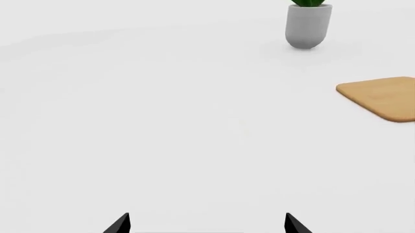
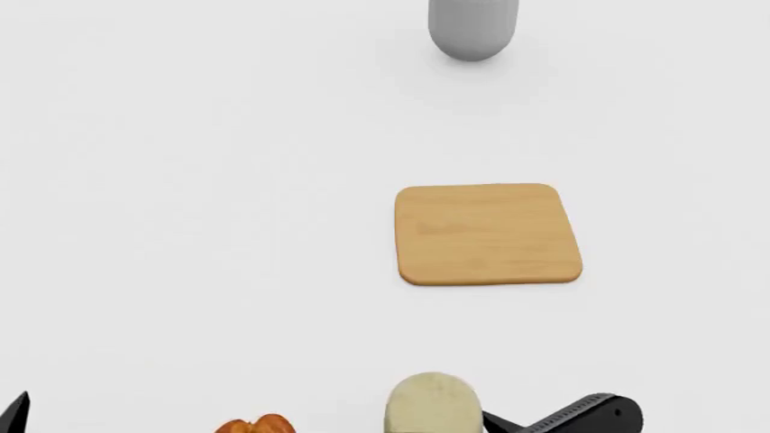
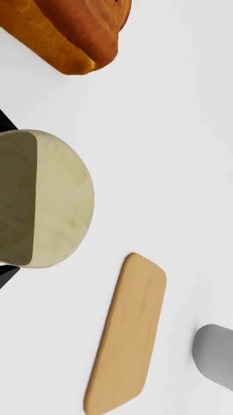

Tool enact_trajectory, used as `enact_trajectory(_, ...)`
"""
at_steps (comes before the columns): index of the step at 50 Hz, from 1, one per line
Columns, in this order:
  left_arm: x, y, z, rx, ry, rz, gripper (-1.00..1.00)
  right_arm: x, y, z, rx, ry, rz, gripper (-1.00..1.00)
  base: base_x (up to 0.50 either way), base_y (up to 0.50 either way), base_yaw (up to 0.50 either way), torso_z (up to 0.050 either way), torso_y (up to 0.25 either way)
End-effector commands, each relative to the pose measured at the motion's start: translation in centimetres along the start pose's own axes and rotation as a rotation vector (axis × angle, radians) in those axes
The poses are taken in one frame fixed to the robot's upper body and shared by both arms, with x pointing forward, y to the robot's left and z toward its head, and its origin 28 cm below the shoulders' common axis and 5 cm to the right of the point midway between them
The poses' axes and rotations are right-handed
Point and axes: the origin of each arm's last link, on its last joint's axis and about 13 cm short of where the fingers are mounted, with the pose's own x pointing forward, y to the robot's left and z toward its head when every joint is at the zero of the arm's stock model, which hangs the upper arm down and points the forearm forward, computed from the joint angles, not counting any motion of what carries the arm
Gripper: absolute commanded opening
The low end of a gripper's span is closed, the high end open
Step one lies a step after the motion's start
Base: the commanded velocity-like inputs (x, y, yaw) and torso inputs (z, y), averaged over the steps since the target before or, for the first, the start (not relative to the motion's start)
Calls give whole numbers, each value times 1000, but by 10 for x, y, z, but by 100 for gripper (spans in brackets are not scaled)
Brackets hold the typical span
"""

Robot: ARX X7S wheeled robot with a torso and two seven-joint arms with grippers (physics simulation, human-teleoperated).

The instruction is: Place the bread and cheese on the cutting board.

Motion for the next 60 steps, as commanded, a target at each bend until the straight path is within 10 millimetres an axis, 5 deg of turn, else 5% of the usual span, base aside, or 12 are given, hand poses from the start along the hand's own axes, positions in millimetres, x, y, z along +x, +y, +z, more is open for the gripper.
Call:
enact_trajectory(1, -2, 0, -1, -5, -16, 16, 100, -4, -2, 5, -31, -30, -33, -100, 0, 0, 0, 0, 0)
enact_trajectory(14, -1, -3, -2, -9, -12, 7, 100, 3, -10, 37, 11, -110, -90, -100, 0, 0, 0, 0, 0)
enact_trajectory(35, 5, -2, -4, -20, -15, 4, 100, 57, -61, 86, 126, -153, -314, -100, 0, 0, 0, 0, 0)
enact_trajectory(47, 6, -3, -7, -28, -13, -2, 100, 107, -93, 106, 157, -100, -394, -100, 0, 0, 0, 0, 0)
enact_trajectory(60, 8, 0, -6, -32, -12, 6, 100, 167, -117, 100, 201, -30, -444, -100, 0, 0, 0, 0, 1)
